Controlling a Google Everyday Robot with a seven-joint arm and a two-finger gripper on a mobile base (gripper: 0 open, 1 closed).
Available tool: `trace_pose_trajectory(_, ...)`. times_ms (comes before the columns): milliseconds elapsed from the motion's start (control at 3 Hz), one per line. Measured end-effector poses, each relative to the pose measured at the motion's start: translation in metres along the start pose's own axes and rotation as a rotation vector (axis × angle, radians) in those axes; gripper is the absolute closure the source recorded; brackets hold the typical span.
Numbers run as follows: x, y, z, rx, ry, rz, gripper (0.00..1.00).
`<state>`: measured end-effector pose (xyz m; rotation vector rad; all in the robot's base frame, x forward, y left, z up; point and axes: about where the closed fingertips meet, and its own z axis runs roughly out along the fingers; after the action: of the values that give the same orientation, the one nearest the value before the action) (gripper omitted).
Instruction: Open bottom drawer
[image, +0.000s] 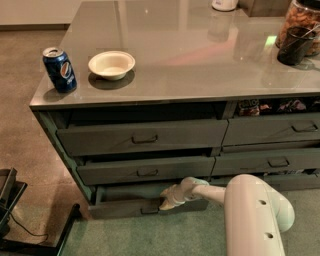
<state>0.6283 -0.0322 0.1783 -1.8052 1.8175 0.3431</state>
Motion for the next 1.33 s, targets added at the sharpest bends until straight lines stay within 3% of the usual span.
trace_pose_trajectory(667,0.001,0.005,-0.001,-0.014,0.01,0.002,0.13)
trace_pose_trajectory(1000,0.004,0.015,-0.012,-0.041,0.031,0.014,0.0)
trace_pose_trajectory(1333,0.005,0.029,-0.025,-0.081,0.054,0.033,0.0)
